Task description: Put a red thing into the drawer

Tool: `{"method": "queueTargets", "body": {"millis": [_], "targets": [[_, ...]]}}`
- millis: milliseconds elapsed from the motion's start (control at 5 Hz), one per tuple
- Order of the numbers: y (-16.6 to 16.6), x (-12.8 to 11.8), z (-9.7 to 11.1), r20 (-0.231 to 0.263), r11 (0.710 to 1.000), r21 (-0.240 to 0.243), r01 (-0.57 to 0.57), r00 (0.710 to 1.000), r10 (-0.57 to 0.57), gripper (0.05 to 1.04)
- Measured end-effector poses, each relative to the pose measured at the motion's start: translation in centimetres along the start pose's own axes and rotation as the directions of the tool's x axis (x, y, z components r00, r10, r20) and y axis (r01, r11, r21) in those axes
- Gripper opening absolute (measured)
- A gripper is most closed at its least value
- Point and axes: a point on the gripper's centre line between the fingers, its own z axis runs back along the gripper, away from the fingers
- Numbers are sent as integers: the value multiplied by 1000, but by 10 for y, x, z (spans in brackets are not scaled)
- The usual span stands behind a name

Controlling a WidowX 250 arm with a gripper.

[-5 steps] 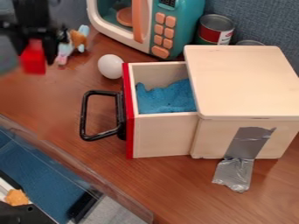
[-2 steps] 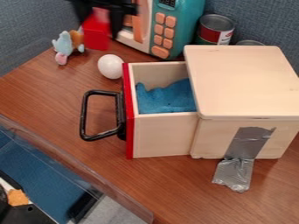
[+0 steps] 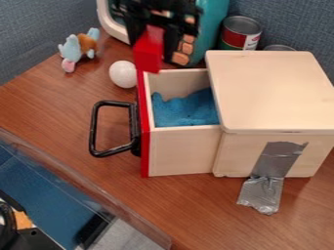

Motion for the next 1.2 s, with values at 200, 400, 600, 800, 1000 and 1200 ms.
{"method": "queueTargets", "body": {"millis": [200,400,600,800,1000,1200], "targets": [[-15,2,-18,-7,999,6,38,999,-38,594],[-26,4,-34,-17,997,15,79,997,-79,594],[-35,2,-37,-2,995,3,97,995,-97,594],[-41,-8,-44,-30,993,-27,112,993,-113,594],[-46,-15,-42,-32,992,-50,112,993,-114,594],[-54,-19,-34,-9,991,-51,126,992,-126,645]]}}
